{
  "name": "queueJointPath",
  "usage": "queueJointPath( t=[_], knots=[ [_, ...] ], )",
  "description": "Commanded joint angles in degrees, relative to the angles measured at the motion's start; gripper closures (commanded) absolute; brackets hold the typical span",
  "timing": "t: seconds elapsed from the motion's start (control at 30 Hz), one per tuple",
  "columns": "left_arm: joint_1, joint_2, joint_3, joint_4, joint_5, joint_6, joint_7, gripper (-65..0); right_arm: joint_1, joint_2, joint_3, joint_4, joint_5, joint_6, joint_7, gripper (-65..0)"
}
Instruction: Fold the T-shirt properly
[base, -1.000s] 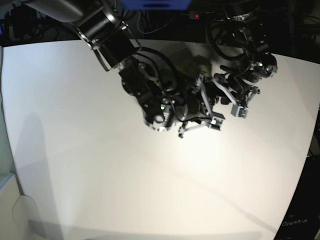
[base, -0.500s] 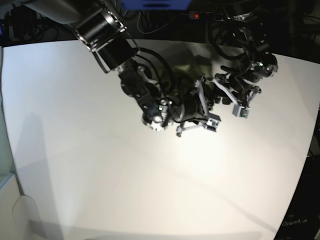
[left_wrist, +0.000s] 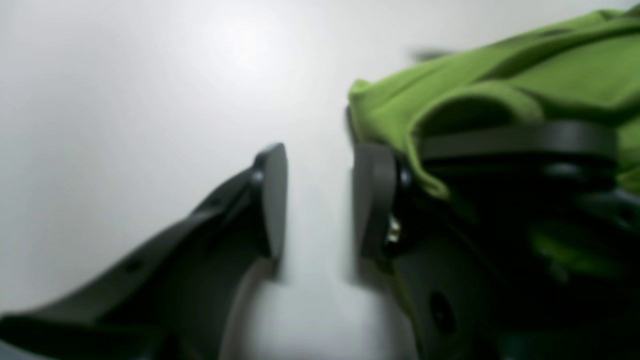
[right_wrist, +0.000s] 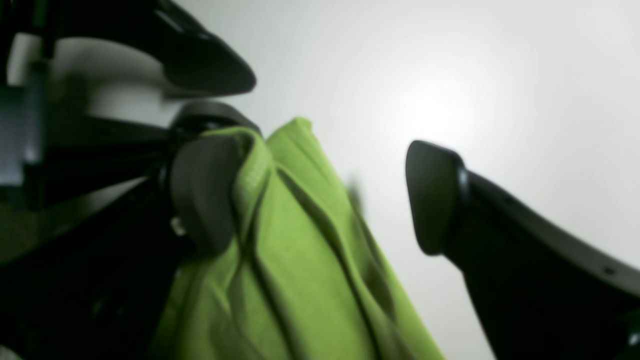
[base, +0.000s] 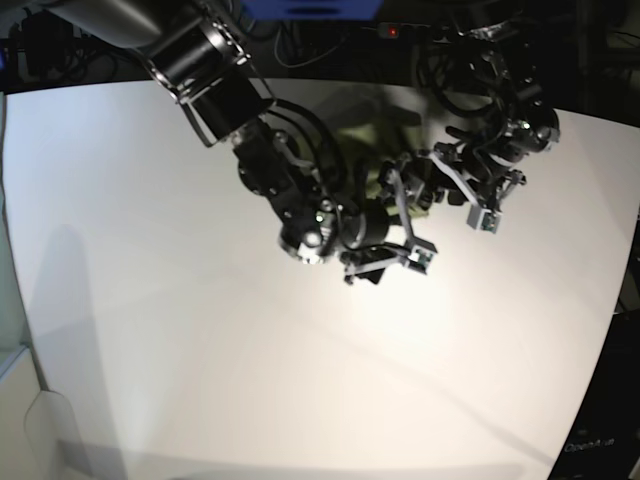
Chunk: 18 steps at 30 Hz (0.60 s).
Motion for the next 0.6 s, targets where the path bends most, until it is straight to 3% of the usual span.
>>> queueJointPath(
  t=[0.0, 0.3, 0.57],
  knots=[
    [-0.05, 0.43, 0.16, -0.03, 0.75, 0.27, 2.34, -22.6, 0.54, -1.71, -0.9, 2.32, 3.71, 2.48, 1.95, -52.2],
    [0.03, 0.43, -0.01, -0.38, 0.75, 0.27, 2.16, -22.6, 0.81, -1.46, -0.19, 13.57, 3.36, 2.48, -4.65, -51.8],
    [0.03, 0.52, -0.01, -0.38, 0.75, 0.27, 2.16, -22.6, 0.45, 0.04, 5.96, 18.76, 3.36, 2.48, -9.13, -51.7]
  ],
)
